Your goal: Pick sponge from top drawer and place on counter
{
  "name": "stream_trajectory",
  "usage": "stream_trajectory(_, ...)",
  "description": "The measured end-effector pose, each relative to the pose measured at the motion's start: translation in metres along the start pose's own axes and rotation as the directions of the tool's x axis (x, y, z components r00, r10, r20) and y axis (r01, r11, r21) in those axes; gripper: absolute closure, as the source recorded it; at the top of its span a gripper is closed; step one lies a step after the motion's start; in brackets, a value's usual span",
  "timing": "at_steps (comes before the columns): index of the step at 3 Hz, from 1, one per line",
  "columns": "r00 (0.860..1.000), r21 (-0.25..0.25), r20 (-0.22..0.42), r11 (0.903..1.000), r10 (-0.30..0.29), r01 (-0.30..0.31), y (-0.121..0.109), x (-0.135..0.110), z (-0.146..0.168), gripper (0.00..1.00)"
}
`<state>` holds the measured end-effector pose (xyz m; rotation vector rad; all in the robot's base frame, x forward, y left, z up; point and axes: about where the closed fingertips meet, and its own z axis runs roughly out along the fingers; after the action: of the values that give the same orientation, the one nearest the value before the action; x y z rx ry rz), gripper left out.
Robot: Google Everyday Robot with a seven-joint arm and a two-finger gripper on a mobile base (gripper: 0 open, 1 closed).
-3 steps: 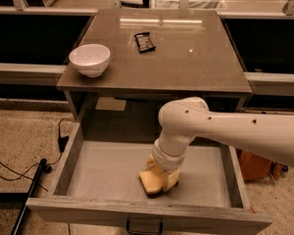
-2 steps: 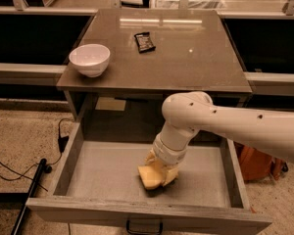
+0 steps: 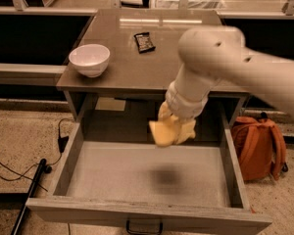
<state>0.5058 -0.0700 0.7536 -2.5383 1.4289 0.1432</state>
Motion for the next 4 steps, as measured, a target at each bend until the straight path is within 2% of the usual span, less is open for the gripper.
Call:
stream_trajectory(1, 0.995, 0.07, -0.065, 0.9954, 0.071, -0.066, -0.027, 0.022, -0.081, 1.0)
stream_trajectory(2, 0.974, 0.063, -0.04, 0.9732, 0.224, -0.221, -0.05, 0.046, -0.113, 1.0)
stream_trajectory(3, 0.912, 0.069, 0.055, 0.9096, 0.407, -0.41, -0.08, 0.076, -0.119, 0.83)
stream_trajectory(4, 0.83, 0.138, 0.189, 0.8221, 0.526, -0.552, -0.114, 0.096, -0.134, 0.59)
